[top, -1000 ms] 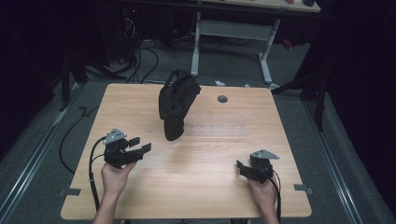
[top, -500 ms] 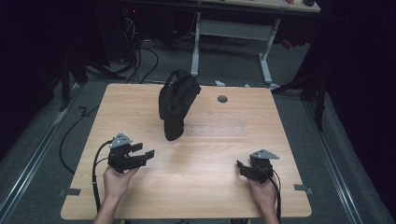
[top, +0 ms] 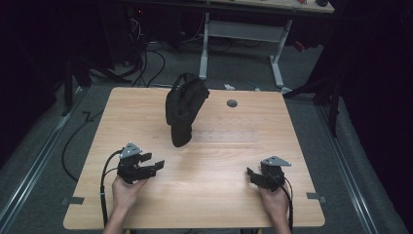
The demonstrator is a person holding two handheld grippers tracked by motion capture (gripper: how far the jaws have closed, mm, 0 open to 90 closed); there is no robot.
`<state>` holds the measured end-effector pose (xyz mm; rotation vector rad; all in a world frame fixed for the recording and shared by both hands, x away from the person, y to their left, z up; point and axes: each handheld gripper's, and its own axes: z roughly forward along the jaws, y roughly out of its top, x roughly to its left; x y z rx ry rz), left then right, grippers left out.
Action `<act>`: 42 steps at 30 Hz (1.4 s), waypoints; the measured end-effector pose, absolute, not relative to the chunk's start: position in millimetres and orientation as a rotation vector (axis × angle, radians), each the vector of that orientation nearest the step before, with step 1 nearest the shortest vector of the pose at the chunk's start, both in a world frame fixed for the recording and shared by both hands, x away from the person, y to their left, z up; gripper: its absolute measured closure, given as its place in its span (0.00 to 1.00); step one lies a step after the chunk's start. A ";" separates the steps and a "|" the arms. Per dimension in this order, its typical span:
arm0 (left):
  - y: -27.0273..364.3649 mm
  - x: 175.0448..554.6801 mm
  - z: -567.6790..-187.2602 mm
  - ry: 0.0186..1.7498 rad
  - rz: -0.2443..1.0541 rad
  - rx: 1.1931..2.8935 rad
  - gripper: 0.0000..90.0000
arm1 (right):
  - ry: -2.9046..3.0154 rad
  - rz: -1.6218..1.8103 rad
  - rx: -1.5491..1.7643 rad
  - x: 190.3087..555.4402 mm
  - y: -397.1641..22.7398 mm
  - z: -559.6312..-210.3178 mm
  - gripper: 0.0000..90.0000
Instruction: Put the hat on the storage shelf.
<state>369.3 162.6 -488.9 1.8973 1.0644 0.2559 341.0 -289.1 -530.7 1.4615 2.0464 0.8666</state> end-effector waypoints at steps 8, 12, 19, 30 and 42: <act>154.7 371.7 -494.5 1.061 0.278 1.934 0.39 | 2.046 0.868 1.464 341.0 -289.0 -530.7 0.41; 150.7 373.3 -500.6 1.066 0.284 1.947 0.38 | 2.047 0.868 1.462 341.0 -289.2 -530.7 0.41; 147.5 375.9 -510.2 1.082 0.292 1.963 0.38 | 2.048 0.868 1.461 341.0 -289.2 -530.7 0.41; 142.7 379.8 -521.1 1.091 0.321 1.975 0.38 | 2.048 0.867 1.460 341.0 -289.2 -530.7 0.41; 134.3 383.8 -528.9 1.089 0.389 2.013 0.37 | 2.047 0.867 1.461 341.0 -289.1 -530.7 0.41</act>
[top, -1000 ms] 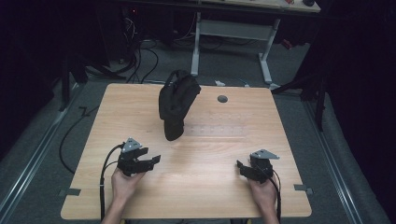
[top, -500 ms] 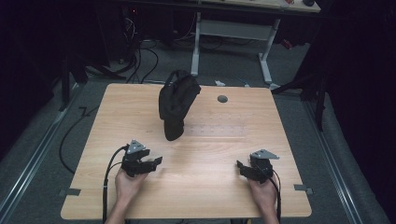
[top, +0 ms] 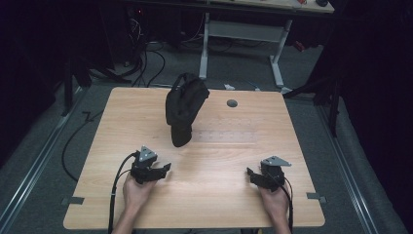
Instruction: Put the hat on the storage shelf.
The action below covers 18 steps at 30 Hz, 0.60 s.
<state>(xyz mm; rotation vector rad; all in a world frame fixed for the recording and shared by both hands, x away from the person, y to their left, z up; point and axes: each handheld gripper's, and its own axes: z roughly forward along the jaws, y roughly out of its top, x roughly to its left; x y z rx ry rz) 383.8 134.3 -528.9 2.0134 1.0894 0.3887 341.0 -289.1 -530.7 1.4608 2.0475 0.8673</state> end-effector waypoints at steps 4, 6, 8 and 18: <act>132.4 385.6 -531.7 1.088 0.397 2.029 0.37 | 2.047 0.868 1.461 341.1 -289.1 -530.7 0.41; 131.5 386.3 -533.2 1.089 0.422 2.041 0.37 | 2.047 0.868 1.461 341.0 -289.1 -530.7 0.41; 131.9 387.2 -534.1 1.095 0.417 2.041 0.37 | 2.048 0.867 1.461 341.1 -289.1 -530.7 0.41; 134.0 389.7 -535.2 1.115 0.446 2.038 0.37 | 2.047 0.867 1.461 341.0 -289.0 -530.7 0.41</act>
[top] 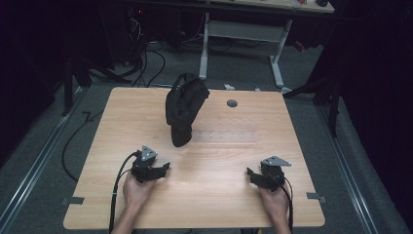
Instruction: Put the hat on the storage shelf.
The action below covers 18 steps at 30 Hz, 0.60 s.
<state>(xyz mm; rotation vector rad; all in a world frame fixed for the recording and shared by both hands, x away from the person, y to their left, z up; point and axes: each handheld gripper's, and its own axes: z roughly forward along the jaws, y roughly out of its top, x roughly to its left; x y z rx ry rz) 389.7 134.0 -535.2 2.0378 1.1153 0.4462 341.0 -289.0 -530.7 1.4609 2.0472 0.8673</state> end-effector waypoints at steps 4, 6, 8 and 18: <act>132.0 389.5 -535.7 1.116 0.464 2.056 0.36 | 2.047 0.867 1.463 341.0 -288.9 -530.7 0.41; 130.2 388.7 -535.6 1.110 0.479 2.075 0.36 | 2.047 0.867 1.461 341.0 -289.0 -530.8 0.41; 130.2 388.4 -535.9 1.116 0.476 2.070 0.33 | 2.047 0.867 1.461 341.0 -289.0 -530.8 0.41; 130.4 388.0 -535.9 1.118 0.471 2.070 0.32 | 2.044 0.865 1.462 341.1 -289.2 -530.9 0.41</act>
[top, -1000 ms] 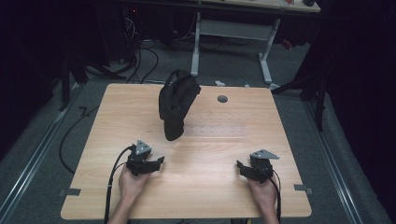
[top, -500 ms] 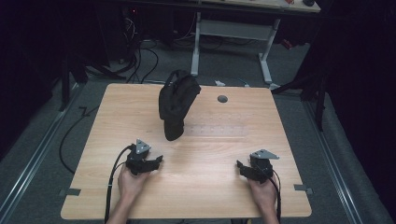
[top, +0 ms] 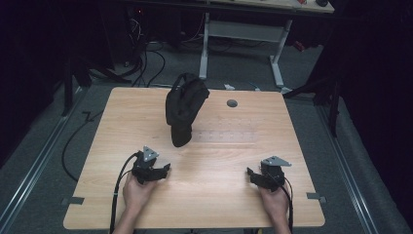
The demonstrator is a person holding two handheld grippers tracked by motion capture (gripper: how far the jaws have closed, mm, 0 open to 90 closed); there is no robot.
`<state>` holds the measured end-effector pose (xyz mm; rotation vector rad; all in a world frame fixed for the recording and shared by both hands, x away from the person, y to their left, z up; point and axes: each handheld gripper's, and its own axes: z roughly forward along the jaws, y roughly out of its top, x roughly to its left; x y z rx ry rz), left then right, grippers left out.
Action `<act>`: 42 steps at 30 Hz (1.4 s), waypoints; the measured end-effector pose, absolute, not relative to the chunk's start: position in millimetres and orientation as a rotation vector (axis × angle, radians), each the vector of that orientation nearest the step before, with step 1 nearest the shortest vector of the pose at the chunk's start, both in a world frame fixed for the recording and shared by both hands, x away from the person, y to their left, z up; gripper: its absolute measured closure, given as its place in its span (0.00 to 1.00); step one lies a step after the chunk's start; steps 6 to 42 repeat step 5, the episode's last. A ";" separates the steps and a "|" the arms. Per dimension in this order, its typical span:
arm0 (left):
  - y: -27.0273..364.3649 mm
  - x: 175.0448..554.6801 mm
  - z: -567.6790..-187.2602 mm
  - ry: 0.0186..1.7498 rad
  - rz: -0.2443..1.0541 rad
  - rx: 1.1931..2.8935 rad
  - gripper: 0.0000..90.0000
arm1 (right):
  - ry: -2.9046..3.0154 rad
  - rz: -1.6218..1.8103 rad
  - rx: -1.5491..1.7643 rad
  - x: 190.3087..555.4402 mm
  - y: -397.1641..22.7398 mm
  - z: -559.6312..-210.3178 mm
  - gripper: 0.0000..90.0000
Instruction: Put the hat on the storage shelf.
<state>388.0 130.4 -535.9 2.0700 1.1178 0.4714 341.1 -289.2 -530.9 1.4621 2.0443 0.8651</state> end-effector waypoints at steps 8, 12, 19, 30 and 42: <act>130.4 388.0 -536.0 1.118 0.471 2.070 0.32 | 2.045 0.866 1.463 341.1 -289.2 -530.9 0.41; 130.4 388.0 -536.0 1.118 0.471 2.070 0.32 | 2.045 0.866 1.463 341.1 -289.2 -530.9 0.41; 130.4 388.0 -536.0 1.118 0.471 2.070 0.32 | 2.045 0.866 1.463 341.1 -289.2 -530.9 0.41; 130.4 388.0 -536.0 1.118 0.471 2.070 0.32 | 2.045 0.866 1.463 341.1 -289.2 -530.9 0.41; 130.4 388.0 -536.0 1.118 0.471 2.070 0.32 | 2.045 0.866 1.463 341.1 -289.2 -530.9 0.41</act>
